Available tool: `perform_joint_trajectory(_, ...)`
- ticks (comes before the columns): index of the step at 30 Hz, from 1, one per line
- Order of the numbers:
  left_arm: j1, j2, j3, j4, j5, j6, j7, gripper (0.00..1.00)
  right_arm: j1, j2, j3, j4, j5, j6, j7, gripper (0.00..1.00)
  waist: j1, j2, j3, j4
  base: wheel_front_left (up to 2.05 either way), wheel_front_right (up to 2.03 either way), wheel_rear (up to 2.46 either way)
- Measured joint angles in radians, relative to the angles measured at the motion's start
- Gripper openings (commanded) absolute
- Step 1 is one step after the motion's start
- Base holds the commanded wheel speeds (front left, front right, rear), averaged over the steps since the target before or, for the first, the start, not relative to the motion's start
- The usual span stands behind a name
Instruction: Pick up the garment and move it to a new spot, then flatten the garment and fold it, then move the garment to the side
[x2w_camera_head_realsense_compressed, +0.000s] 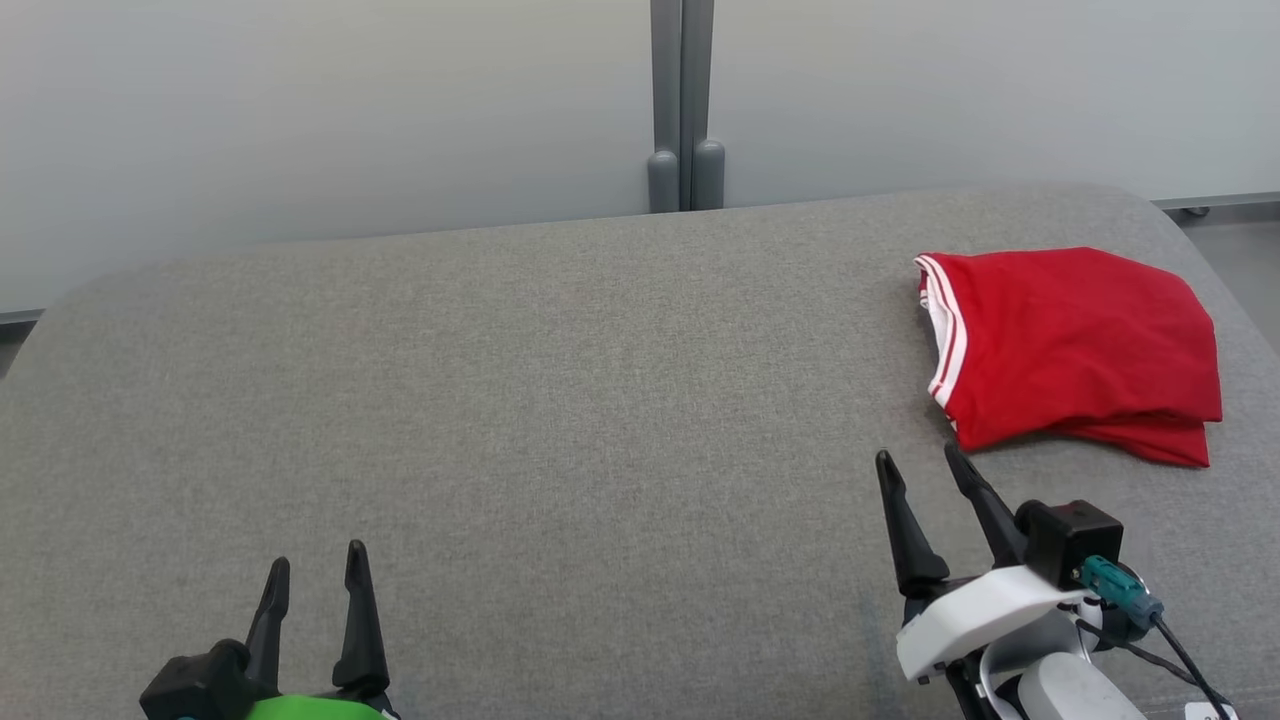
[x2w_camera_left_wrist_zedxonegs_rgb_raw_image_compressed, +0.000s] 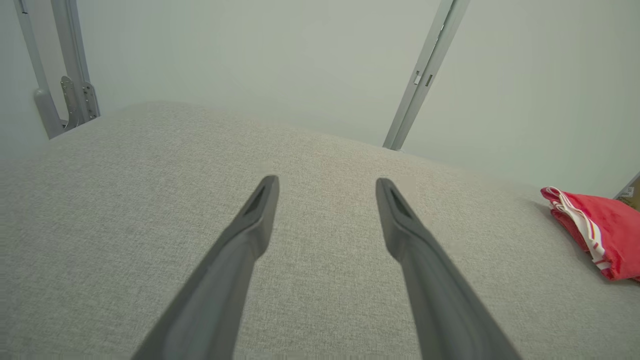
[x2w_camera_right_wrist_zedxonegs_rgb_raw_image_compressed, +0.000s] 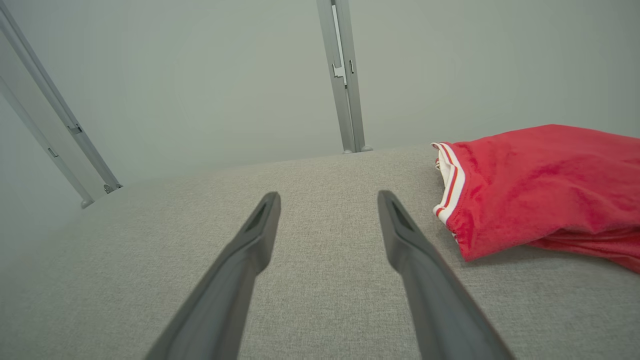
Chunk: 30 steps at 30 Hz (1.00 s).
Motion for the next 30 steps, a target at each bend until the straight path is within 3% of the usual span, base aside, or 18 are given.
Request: perform_joint_trajectory(30, 0.012, -0.004, -0.003, 0.012, 0.039, 0.0, 0.0, 1.0, 0.067, 0.034, -0.058, -0.038, -0.071, 0.0, 0.0, 1.0, 0.0, 0.0, -0.011, 0.007, 0.0, 0.0, 0.0)
